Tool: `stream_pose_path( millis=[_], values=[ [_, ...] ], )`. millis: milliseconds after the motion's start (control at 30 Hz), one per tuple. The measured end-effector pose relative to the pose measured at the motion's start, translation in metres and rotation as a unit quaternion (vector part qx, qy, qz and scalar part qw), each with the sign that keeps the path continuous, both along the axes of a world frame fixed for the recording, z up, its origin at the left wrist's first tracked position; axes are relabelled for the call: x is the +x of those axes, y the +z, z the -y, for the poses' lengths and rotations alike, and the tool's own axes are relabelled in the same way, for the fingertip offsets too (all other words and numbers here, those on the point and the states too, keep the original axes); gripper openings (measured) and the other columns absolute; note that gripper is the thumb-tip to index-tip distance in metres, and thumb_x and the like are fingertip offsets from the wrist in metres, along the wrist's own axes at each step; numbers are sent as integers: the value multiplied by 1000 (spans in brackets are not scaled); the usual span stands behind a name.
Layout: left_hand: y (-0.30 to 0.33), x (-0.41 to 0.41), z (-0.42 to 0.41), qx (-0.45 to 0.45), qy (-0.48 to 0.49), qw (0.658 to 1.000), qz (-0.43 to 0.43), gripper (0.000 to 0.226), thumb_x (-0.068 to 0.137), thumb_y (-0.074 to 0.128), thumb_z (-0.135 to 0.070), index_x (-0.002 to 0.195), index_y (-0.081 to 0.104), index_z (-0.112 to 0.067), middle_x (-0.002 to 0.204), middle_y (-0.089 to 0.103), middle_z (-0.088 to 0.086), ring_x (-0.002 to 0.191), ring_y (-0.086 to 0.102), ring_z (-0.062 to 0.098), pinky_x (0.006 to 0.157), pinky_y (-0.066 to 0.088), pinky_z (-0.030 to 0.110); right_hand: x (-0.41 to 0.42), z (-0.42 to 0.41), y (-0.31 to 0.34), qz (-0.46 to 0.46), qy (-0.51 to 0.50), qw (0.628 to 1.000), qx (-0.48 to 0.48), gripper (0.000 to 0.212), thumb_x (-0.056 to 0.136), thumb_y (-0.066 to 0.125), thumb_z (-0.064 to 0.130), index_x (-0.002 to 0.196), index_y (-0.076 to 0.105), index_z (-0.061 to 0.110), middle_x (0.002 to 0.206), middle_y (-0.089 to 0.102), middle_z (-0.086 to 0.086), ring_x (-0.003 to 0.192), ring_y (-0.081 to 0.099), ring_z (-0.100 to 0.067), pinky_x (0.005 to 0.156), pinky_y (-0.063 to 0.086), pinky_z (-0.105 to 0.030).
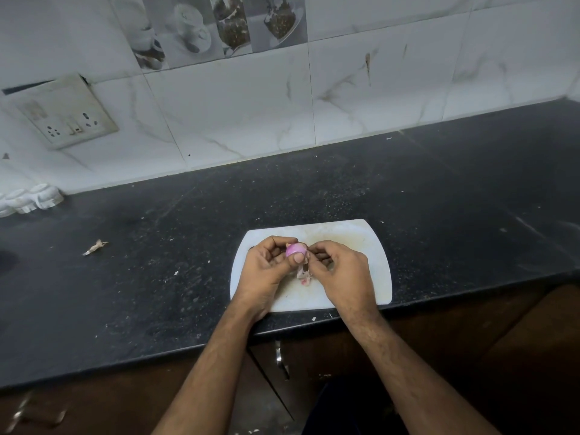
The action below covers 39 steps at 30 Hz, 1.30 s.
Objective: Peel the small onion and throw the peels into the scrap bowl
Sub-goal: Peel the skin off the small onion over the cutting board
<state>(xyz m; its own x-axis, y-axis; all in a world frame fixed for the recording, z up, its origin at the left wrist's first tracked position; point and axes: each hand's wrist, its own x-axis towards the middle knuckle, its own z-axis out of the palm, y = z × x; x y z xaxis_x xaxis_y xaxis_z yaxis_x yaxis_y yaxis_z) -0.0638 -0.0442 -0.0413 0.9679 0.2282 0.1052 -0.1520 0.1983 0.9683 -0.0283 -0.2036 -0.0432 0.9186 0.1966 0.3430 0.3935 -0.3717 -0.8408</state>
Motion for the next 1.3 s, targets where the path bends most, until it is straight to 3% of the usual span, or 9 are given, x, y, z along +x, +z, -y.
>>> stream_pose_path(
  millis=[267, 400, 533, 633, 700, 867, 1067, 1300],
  values=[
    [-2, 1, 1, 47, -16, 999, -8, 40, 91, 77, -12, 128, 65, -1, 122, 76, 16, 114, 72, 25, 93, 58, 29, 0, -3, 0, -4, -17, 999, -37, 10, 91, 73, 33, 93, 70, 23, 80, 67, 13, 72, 64, -3, 65, 57, -22],
    [-3, -2, -1, 22, -22, 999, -11, 40, 94, 72, -19, 131, 63, -4, 127, 75, 16, 124, 69, 30, 103, 57, 35, 10, 2, 1, -37, -67, 997, 9, 7, 91, 71, 20, 98, 73, 18, 76, 68, 13, 71, 65, 1, 62, 51, -12],
    [-1, -4, 1, 2, -26, 999, -27, 43, 96, 67, -25, 133, 61, -5, 129, 74, 17, 124, 69, 31, 110, 55, 39, 13, 1, -1, -28, -41, 999, -10, 11, 94, 68, 16, 103, 74, 18, 86, 72, 14, 79, 66, 5, 71, 52, -10],
    [-1, -2, 1, 6, -7, 1000, -28, 42, 95, 68, -27, 130, 63, -5, 127, 75, 18, 118, 71, 26, 106, 56, 36, 11, -2, -2, 20, -15, 998, -52, 28, 99, 58, 9, 120, 72, 19, 113, 72, 10, 100, 66, -5, 91, 55, -24],
    [-2, -2, 1, 15, 5, 1000, -24, 41, 93, 72, -27, 128, 65, -6, 124, 76, 17, 112, 72, 22, 98, 58, 31, 10, -2, -1, 29, 0, 998, -47, 30, 101, 53, 12, 125, 69, 20, 119, 71, 10, 105, 65, -6, 93, 55, -26],
    [-3, -2, 1, 21, -3, 1000, -13, 35, 91, 76, -11, 123, 67, 0, 109, 78, 7, 101, 74, 14, 89, 57, 22, 6, 1, 1, 49, 33, 998, 11, 22, 100, 62, 35, 117, 71, 24, 106, 70, 16, 94, 64, 1, 81, 51, -13],
    [-1, -3, 2, 10, -22, 1000, 0, 36, 87, 76, -13, 120, 69, 0, 107, 79, 10, 100, 75, 16, 88, 59, 25, 5, 3, 0, 59, 32, 997, 48, 15, 96, 70, 26, 105, 78, 17, 93, 71, 11, 89, 67, 0, 74, 51, -10],
    [-2, -3, 1, 6, -21, 1000, 0, 35, 89, 76, -17, 121, 72, -4, 110, 79, 12, 105, 74, 19, 92, 58, 26, 1, 0, -5, 100, 17, 995, -21, 20, 99, 66, 28, 113, 76, 18, 98, 71, 8, 87, 67, -4, 77, 57, -22]
  ],
)
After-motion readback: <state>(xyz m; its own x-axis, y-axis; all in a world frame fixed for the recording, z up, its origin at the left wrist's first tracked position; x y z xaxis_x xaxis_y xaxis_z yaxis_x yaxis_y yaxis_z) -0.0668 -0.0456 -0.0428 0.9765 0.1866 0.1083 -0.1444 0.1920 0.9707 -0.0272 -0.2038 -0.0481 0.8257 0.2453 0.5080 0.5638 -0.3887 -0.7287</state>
